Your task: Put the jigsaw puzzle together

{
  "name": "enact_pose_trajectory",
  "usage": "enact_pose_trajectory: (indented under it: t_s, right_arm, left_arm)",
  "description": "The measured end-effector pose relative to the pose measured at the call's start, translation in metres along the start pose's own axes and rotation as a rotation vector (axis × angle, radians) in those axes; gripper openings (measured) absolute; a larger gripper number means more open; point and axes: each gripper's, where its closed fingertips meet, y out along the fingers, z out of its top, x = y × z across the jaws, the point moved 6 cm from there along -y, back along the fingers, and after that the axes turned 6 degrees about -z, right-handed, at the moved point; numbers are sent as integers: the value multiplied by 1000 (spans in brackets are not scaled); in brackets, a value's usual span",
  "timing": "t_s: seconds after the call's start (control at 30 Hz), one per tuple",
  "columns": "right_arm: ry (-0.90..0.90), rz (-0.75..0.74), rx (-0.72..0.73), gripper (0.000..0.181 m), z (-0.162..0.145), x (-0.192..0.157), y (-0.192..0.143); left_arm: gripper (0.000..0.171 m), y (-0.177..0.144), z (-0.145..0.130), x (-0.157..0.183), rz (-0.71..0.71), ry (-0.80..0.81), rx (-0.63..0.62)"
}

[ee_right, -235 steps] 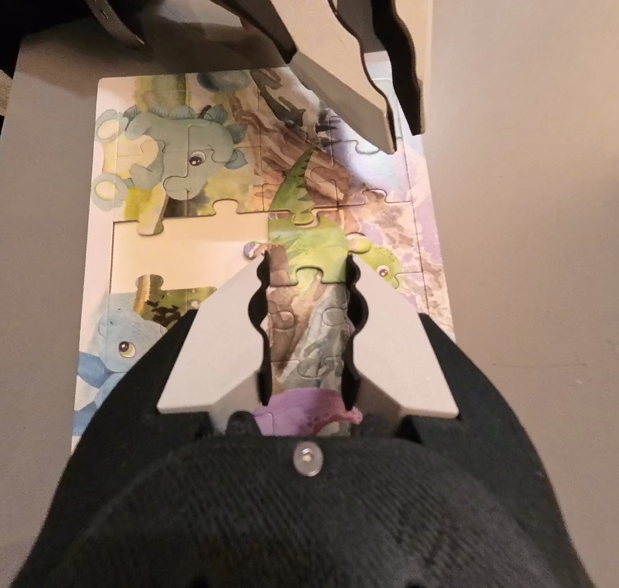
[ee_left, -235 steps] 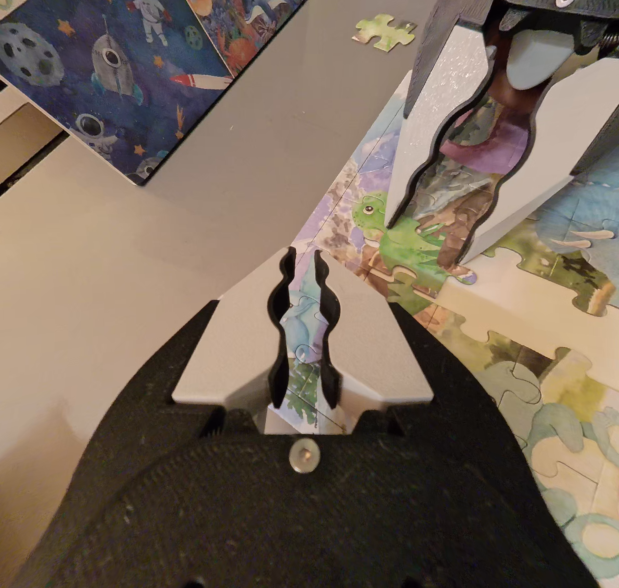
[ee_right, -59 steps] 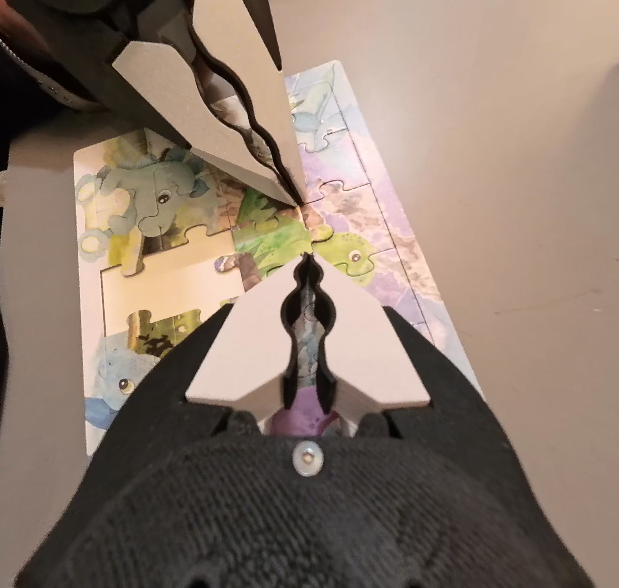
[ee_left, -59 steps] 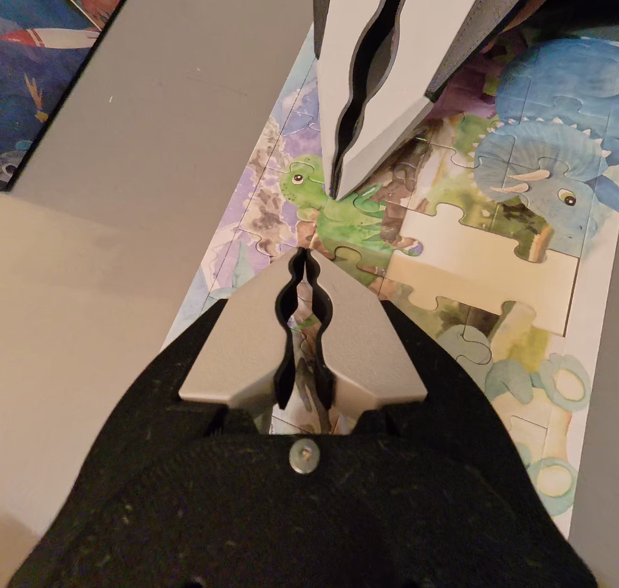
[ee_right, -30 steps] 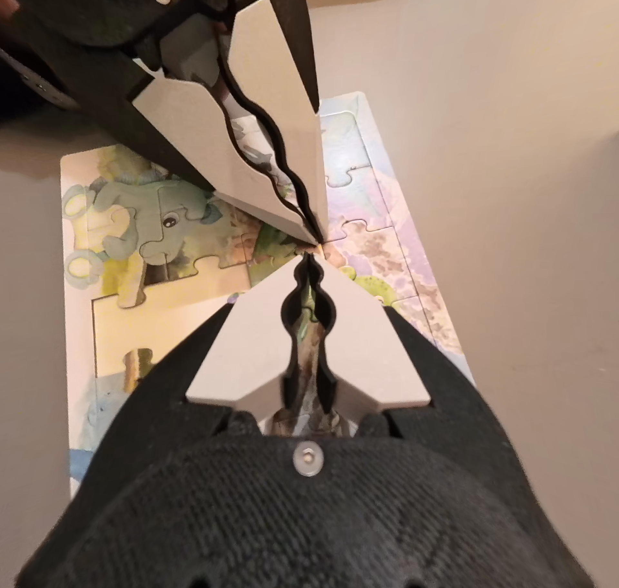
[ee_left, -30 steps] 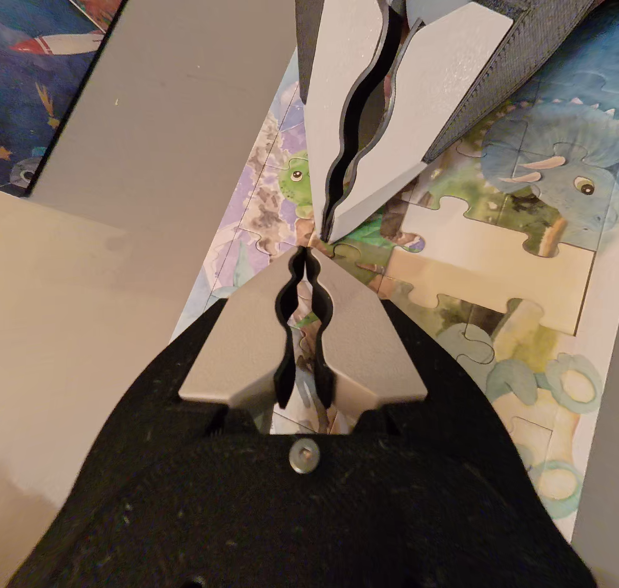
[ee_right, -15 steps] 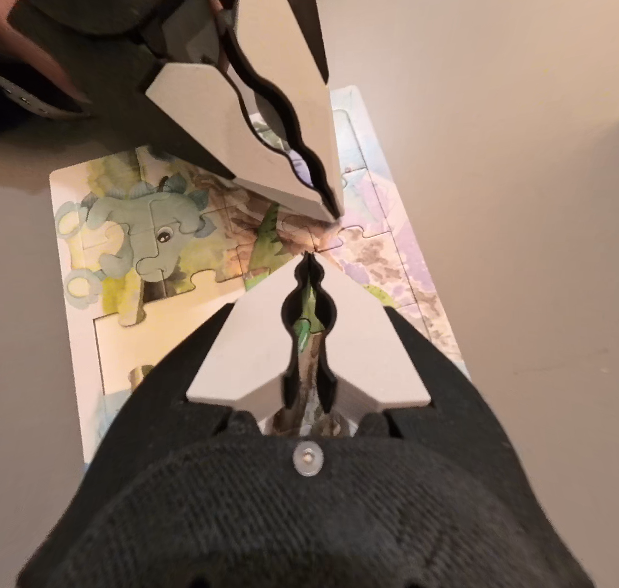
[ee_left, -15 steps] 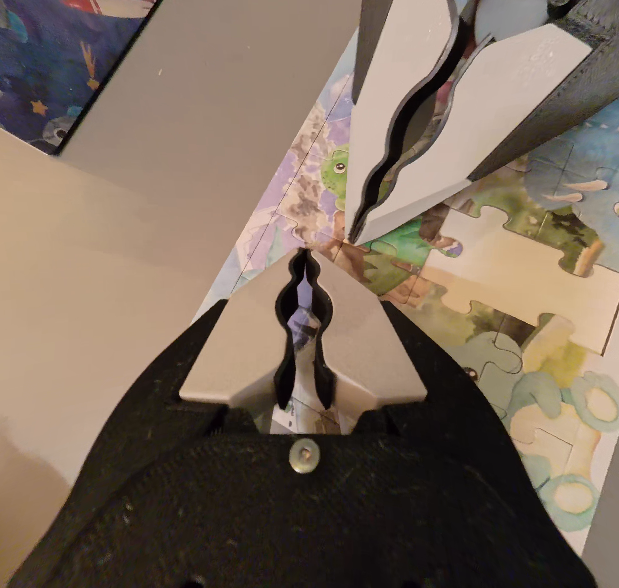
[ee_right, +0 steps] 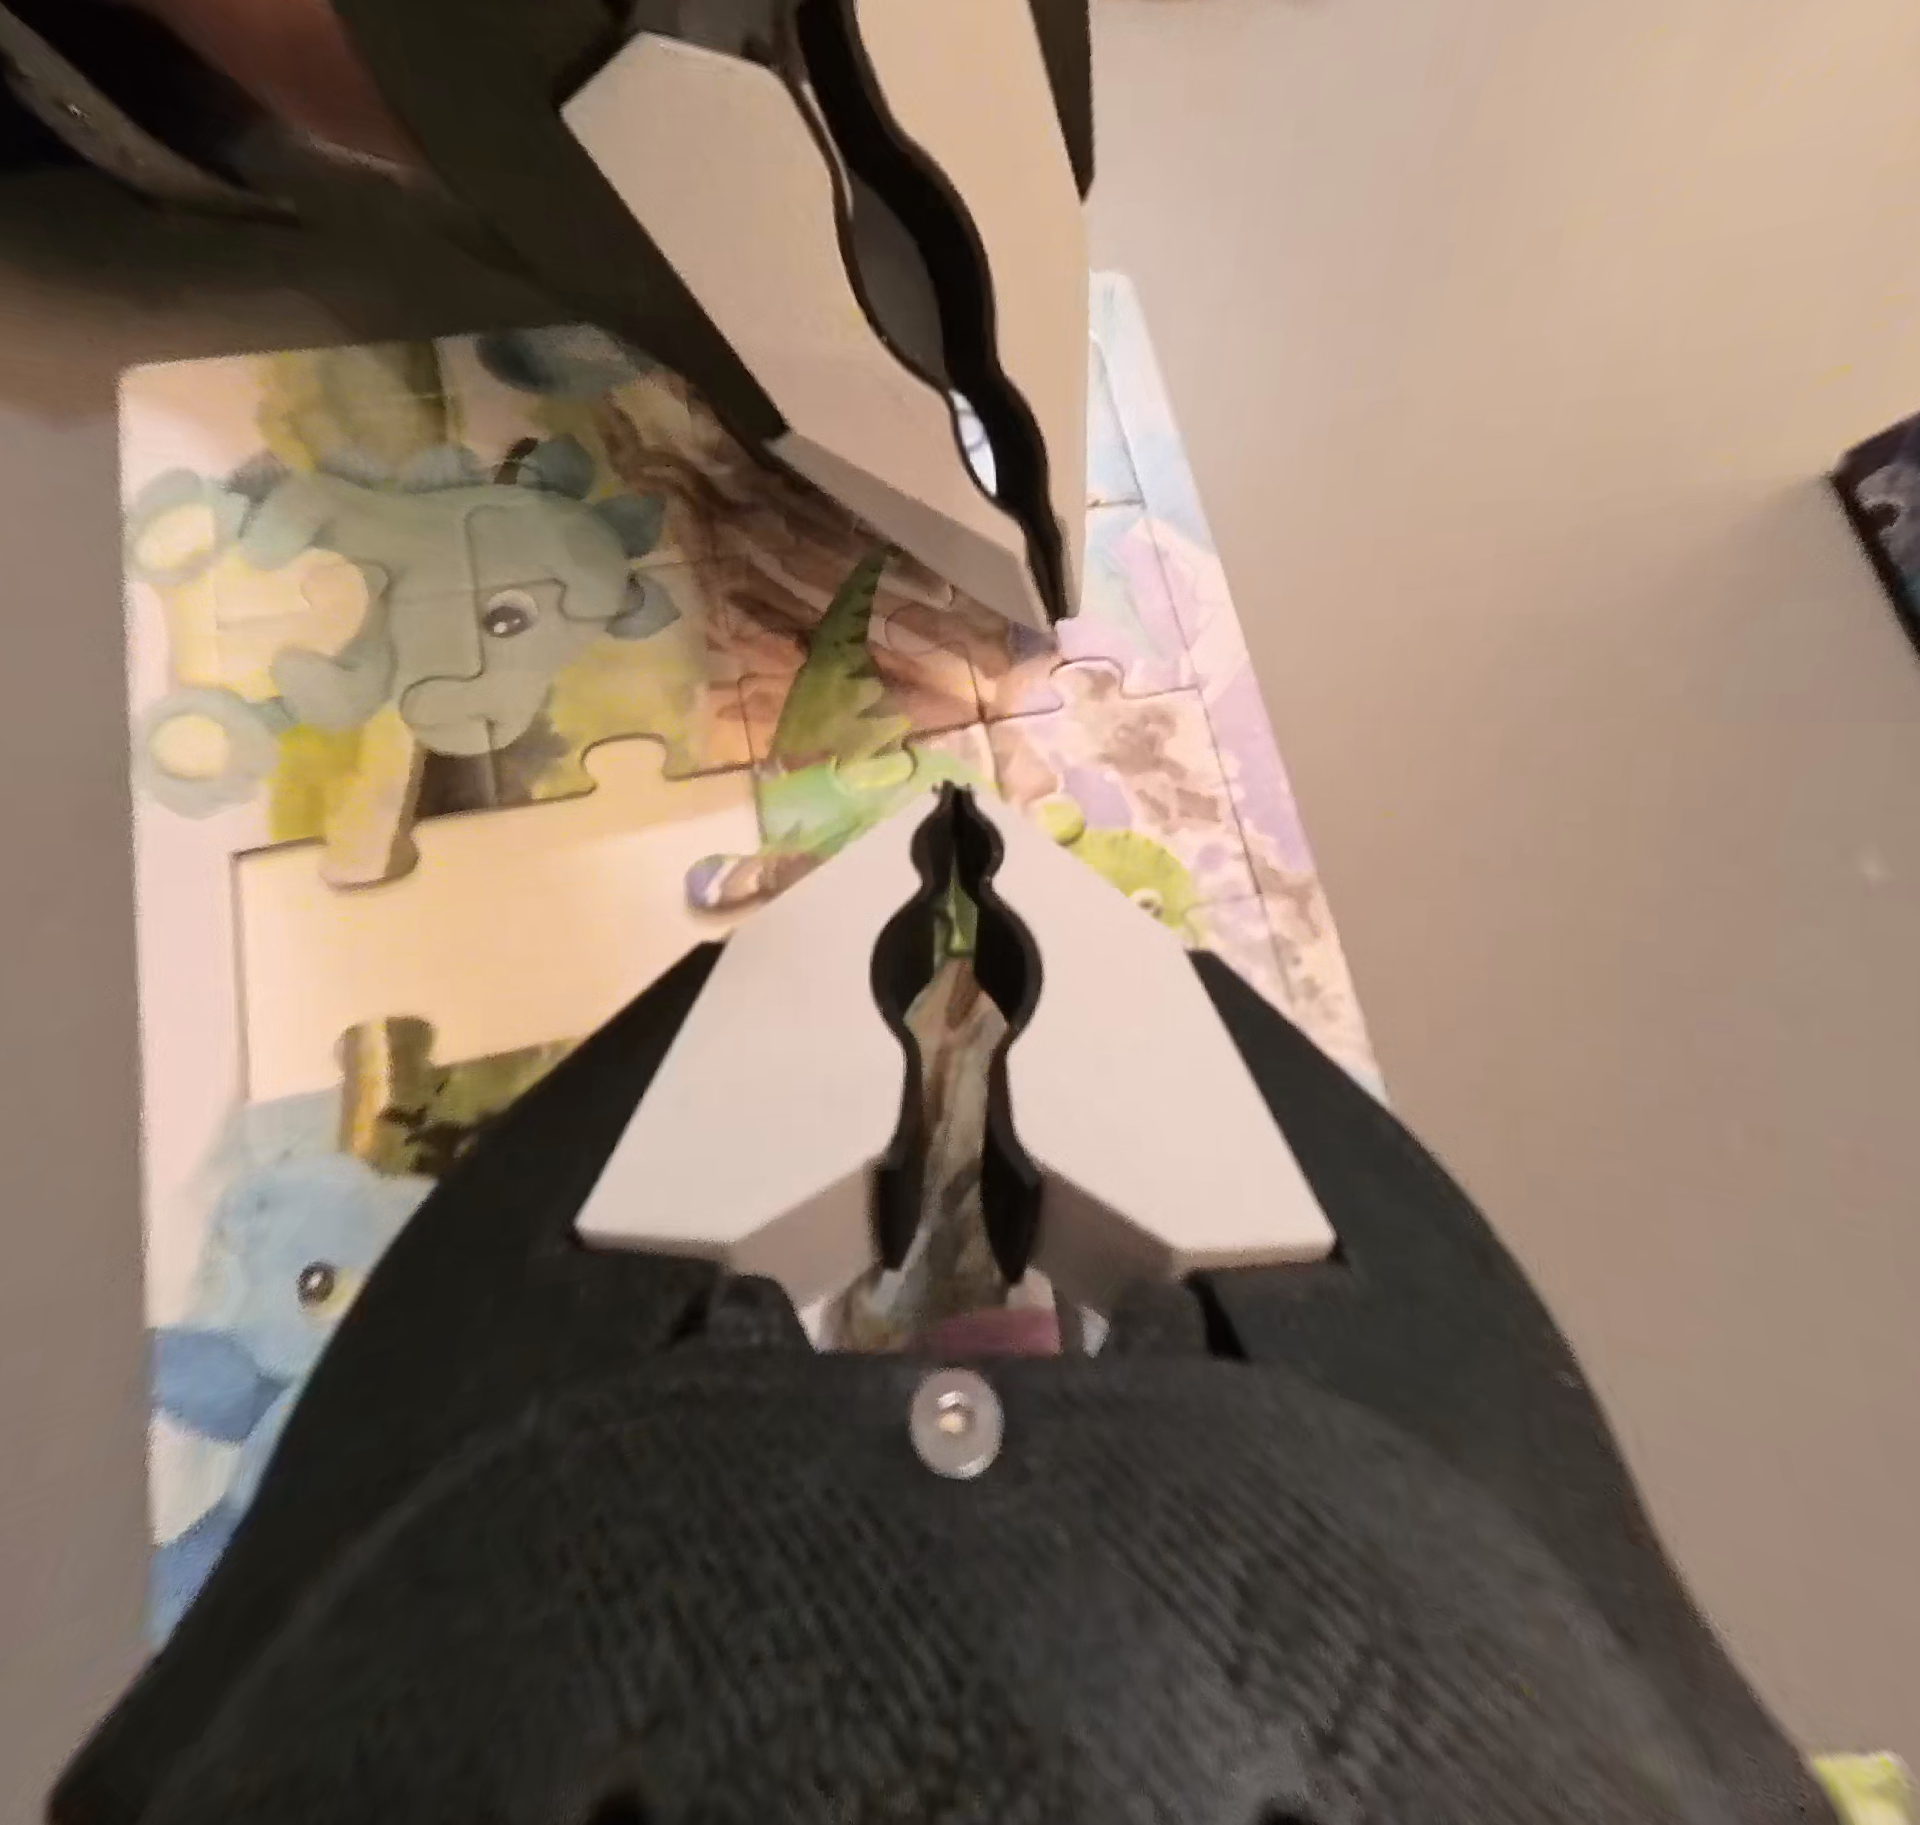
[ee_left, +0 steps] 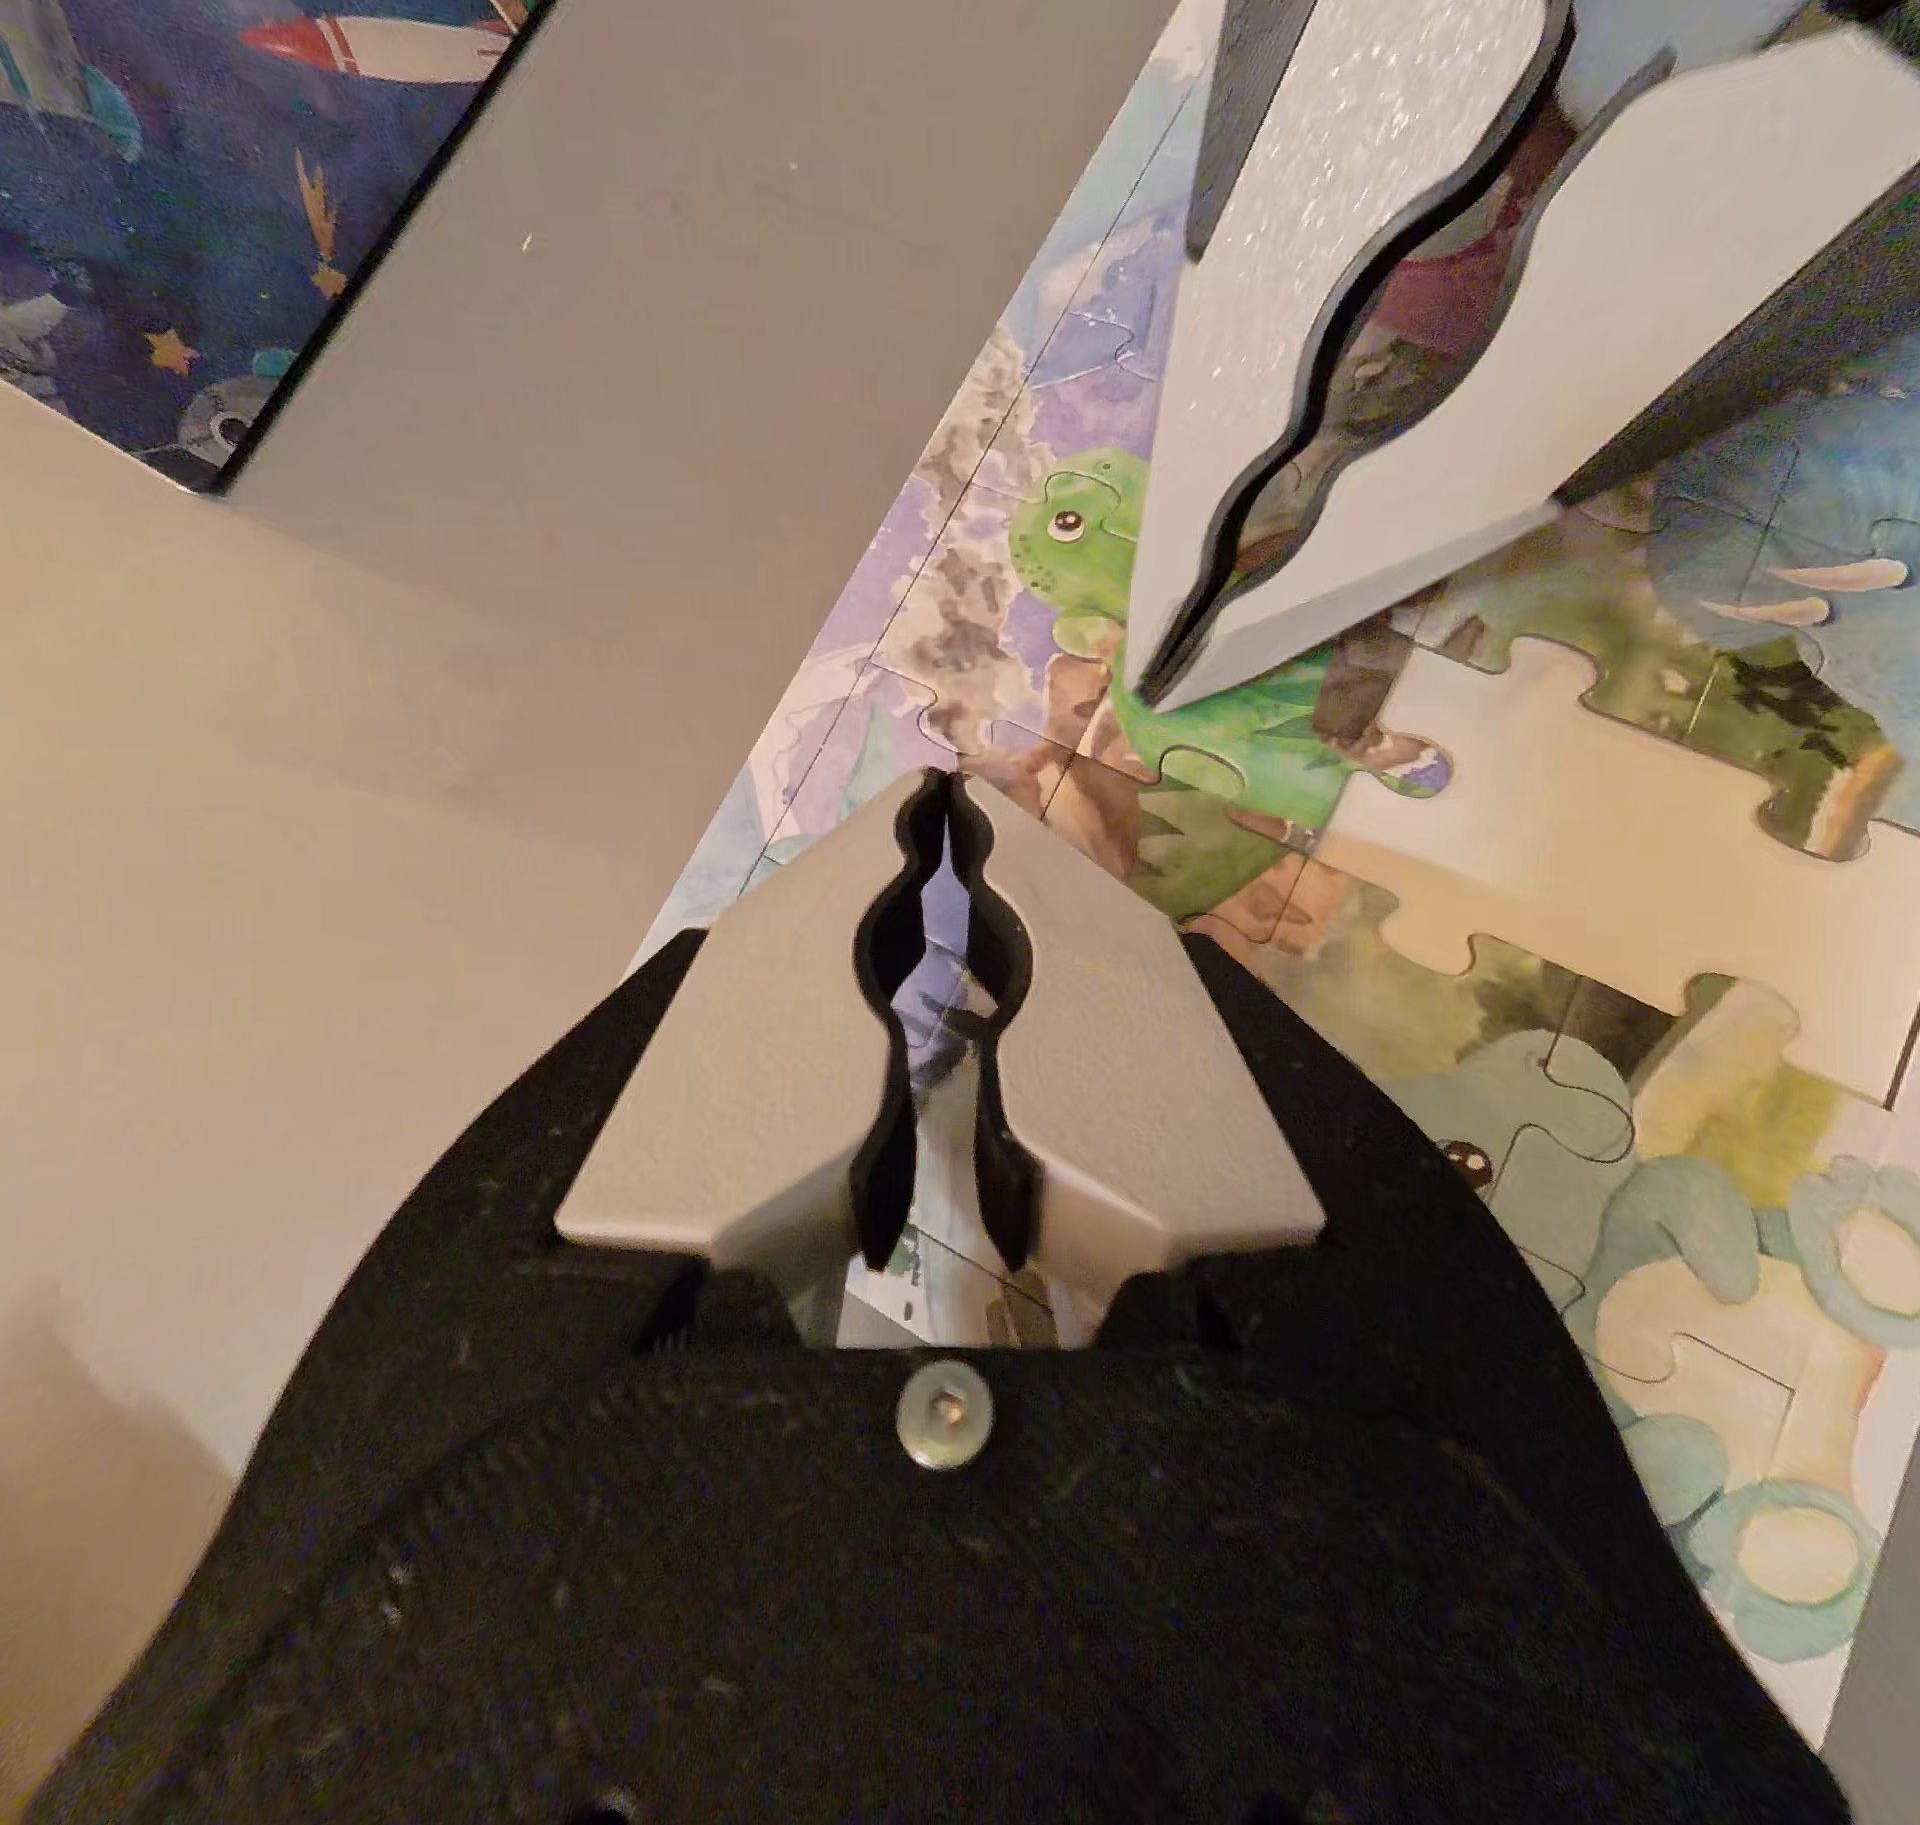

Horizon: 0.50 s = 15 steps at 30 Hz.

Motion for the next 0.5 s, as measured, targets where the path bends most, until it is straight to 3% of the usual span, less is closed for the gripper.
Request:
enact_pose_trajectory:
  t_s: [0.13, 0.23, 0.5]
  right_arm:
    - [105, 91, 44, 0, -8, 6, -11]
    - [89, 134, 41, 18, -6, 0, -9]
    - [27, 80, 13, 30, -8, -3, -6]
  left_arm:
    - [0, 1, 0, 3, -15, 6, 0]
    - [0, 2, 1, 6, -42, 15, 6]
    - [1, 1, 8, 26, -206, 44, 61]
